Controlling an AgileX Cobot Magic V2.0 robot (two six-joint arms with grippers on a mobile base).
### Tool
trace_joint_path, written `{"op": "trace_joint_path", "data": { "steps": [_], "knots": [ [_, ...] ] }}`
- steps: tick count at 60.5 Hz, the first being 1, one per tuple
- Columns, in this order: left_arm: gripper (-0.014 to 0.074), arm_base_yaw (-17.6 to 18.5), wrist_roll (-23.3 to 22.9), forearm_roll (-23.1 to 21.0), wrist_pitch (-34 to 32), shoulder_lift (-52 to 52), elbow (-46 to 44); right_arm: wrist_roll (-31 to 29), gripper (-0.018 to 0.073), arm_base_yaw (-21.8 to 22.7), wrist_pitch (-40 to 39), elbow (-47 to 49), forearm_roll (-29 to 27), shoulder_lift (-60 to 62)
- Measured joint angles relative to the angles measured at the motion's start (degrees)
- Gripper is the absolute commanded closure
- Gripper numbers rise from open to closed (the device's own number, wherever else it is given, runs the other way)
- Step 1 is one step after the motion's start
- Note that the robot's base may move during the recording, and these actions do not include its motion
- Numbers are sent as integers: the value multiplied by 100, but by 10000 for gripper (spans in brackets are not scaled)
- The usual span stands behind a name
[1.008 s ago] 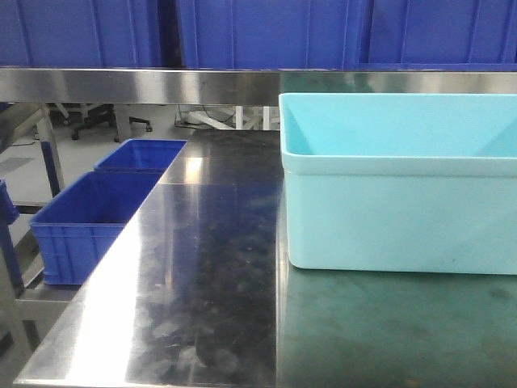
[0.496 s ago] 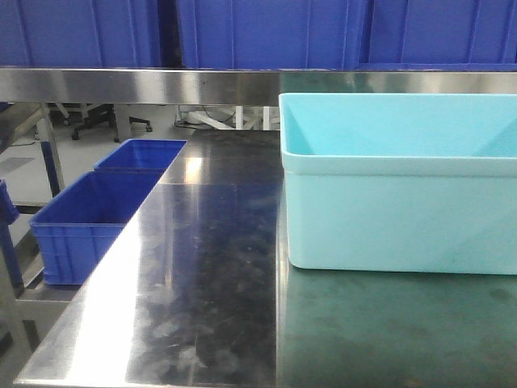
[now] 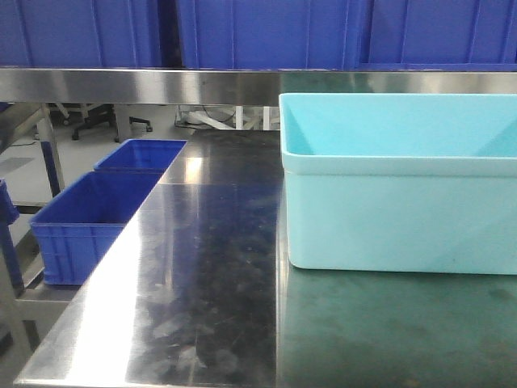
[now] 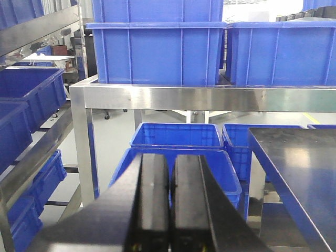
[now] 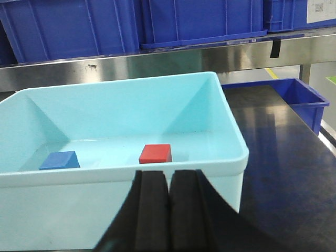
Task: Pick red cube and place on left shelf
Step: 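Move the right gripper over the red cube in the light-blue bin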
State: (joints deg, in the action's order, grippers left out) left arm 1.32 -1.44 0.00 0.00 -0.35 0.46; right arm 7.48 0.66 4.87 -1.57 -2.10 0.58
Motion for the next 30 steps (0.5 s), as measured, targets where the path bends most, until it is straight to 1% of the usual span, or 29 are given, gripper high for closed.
{"op": "trace_joint_path", "data": {
  "steps": [30],
  "knots": [
    [495, 0, 0, 0, 0, 0, 0, 0, 508, 0, -36, 0, 0, -56]
  ]
}}
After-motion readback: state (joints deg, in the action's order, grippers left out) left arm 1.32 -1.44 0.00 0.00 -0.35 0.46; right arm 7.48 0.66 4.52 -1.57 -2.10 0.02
